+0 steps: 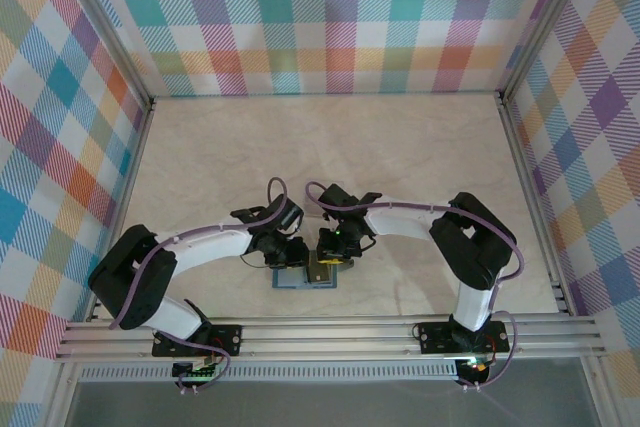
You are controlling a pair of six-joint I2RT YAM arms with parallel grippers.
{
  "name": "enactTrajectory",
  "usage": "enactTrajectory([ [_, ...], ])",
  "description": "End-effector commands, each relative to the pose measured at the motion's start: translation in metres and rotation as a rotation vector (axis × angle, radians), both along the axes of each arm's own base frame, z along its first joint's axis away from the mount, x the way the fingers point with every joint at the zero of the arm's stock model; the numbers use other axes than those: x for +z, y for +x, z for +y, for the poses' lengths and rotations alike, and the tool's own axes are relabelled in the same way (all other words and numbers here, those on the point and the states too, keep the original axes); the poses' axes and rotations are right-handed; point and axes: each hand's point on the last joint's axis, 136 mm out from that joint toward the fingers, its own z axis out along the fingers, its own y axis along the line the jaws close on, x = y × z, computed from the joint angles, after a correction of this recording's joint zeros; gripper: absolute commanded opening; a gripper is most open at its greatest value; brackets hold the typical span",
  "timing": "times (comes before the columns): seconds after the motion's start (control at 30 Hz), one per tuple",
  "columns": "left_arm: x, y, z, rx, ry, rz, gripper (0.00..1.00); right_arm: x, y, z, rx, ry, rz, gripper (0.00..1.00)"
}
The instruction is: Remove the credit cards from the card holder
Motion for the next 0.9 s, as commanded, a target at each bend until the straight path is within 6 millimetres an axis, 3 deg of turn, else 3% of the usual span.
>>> enactTrajectory([
  [0.0,0.003,-0.001,-0.007,0.017,-0.076,0.019,0.24,-0.02,-0.013,-0.028,-0.01,-0.13,0.032,0.23],
  [0.13,0.003,-0.001,-0.014,0.022,-0.126,0.037,0.23,-0.02,-0.015,-0.023,-0.002,-0.119,0.04,0.23],
  [0.6,-0.015,-0.004,0.005,0.081,-0.04,0.082,0.19,-0.019,-0.016,-0.021,0.004,-0.11,0.043,0.22],
  [0.87,-0.017,-0.002,-0.01,0.123,-0.156,0.094,0.17,-0.017,-0.016,-0.021,0.005,-0.109,0.043,0.22],
])
